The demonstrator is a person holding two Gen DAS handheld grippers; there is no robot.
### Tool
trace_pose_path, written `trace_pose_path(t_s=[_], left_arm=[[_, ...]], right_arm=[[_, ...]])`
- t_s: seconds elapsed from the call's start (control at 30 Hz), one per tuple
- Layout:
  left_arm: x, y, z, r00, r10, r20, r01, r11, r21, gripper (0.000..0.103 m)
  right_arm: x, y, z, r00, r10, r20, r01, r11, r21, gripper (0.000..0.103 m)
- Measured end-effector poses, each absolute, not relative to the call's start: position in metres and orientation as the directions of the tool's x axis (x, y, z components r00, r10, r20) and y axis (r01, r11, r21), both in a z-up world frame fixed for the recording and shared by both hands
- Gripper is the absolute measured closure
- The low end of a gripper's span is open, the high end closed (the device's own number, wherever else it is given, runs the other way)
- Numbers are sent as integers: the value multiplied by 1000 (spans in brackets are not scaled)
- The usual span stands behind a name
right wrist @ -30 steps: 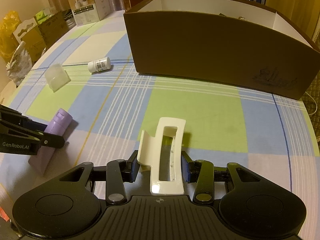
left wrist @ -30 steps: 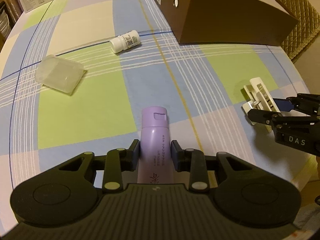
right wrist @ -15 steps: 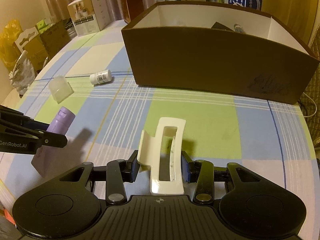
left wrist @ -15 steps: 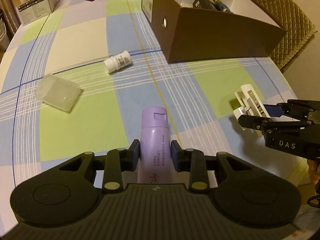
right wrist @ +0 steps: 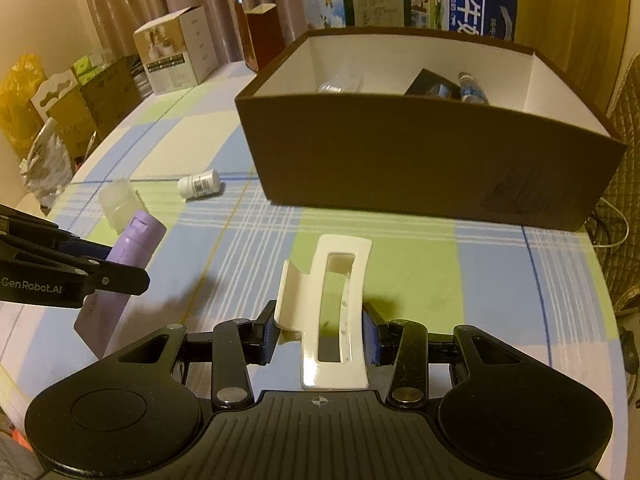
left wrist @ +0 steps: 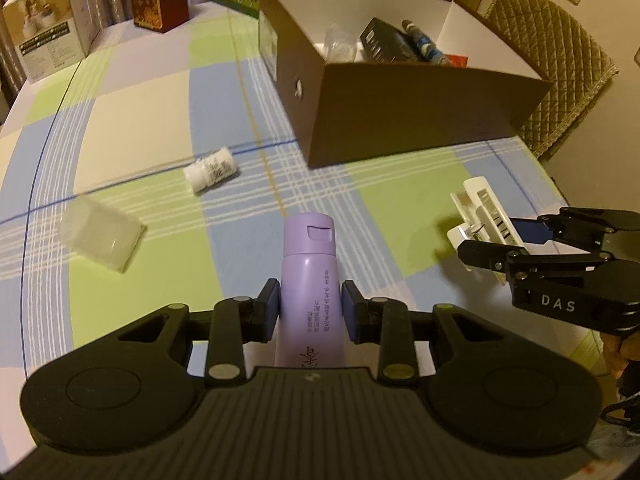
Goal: Organize objects
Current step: 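Carry the holder and tube over the cardboard box with both grippers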
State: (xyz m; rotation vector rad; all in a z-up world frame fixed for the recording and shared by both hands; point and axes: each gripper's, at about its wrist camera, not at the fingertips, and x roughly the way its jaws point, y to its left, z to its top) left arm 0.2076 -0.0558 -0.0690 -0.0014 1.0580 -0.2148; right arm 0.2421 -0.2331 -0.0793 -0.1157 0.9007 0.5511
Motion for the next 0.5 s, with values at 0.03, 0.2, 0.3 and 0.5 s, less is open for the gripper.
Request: trace_pose_path(t_s=[0.03, 0.2, 0.3, 0.5], left_arm=[[210, -58, -67, 476, -180, -861, 179, 978, -106, 75], [220, -69, -57, 493, -199, -847, 203, 973, -111, 75], [227, -77, -51, 502, -210, -839, 219, 969, -111, 75], [245, -93, -38, 525, -232, -819, 248, 962, -113, 75]], right_arm=[[243, -234, -78, 497, 407, -767, -500, 856, 131, 64], [251, -240, -67, 517, 411, -751, -494, 859, 131, 64], [255, -243, -61, 529, 416, -740, -493, 860, 131, 64], [267, -251, -45, 555, 429, -713, -497, 858, 129, 64]])
